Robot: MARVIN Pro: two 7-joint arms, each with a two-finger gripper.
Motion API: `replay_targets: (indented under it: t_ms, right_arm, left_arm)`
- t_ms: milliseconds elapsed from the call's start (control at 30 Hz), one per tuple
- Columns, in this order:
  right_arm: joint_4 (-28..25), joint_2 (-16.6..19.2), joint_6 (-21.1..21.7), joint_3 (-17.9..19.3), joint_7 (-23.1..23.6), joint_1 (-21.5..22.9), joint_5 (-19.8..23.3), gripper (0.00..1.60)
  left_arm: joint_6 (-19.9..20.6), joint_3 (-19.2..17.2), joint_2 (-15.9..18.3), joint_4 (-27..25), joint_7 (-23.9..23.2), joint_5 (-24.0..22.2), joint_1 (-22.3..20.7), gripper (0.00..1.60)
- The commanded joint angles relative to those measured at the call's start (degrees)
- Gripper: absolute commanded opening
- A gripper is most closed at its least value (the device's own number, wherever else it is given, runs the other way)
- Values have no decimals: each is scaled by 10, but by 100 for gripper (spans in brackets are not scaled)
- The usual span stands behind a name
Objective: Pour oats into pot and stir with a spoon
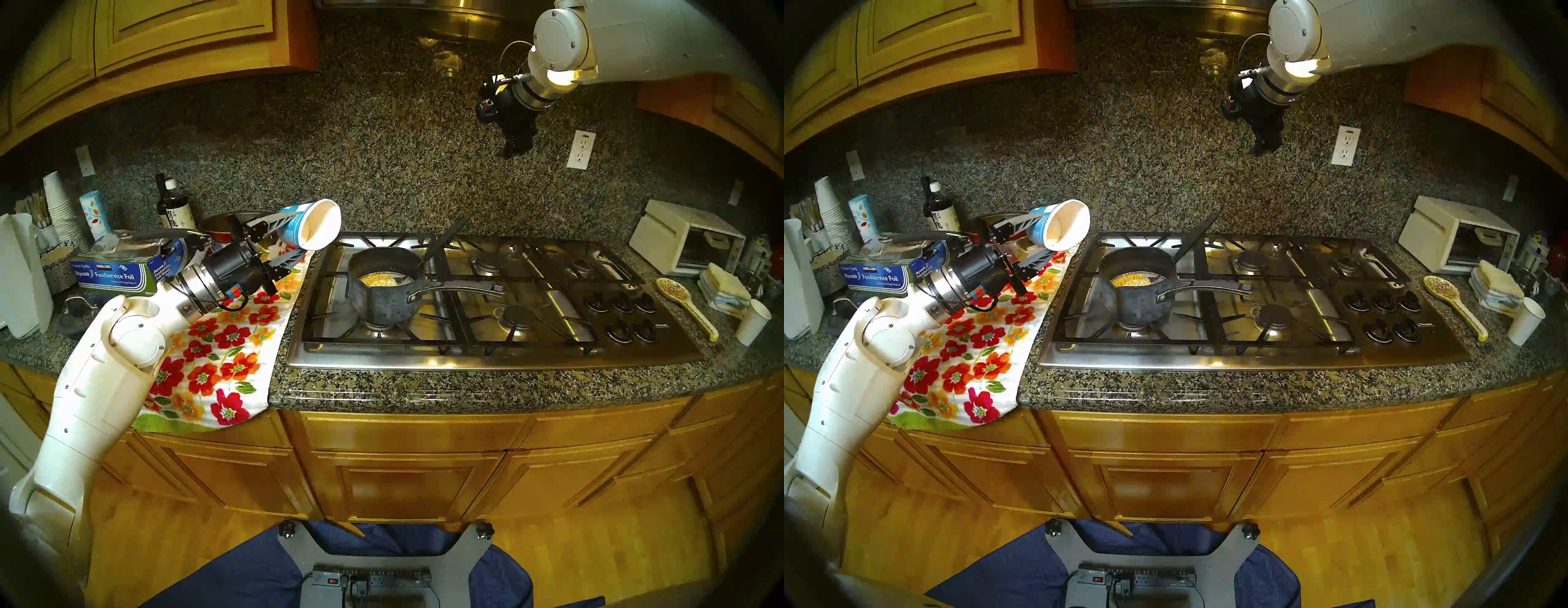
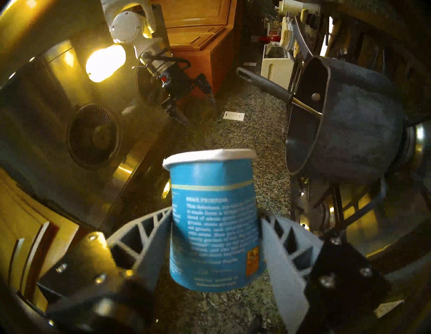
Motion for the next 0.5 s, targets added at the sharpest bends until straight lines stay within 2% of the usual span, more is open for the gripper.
replay_targets:
  t_ms: [0,467]
  right_arm:
    - [17,1,3,2,-6,21,0,160]
    - [17,2,4,3,-6,21,-1,160]
  left_arm:
    - [30,-28,23,-18,-24,-98,24,76]
    - [97,-66,63,-48,-113,-316,102,75]
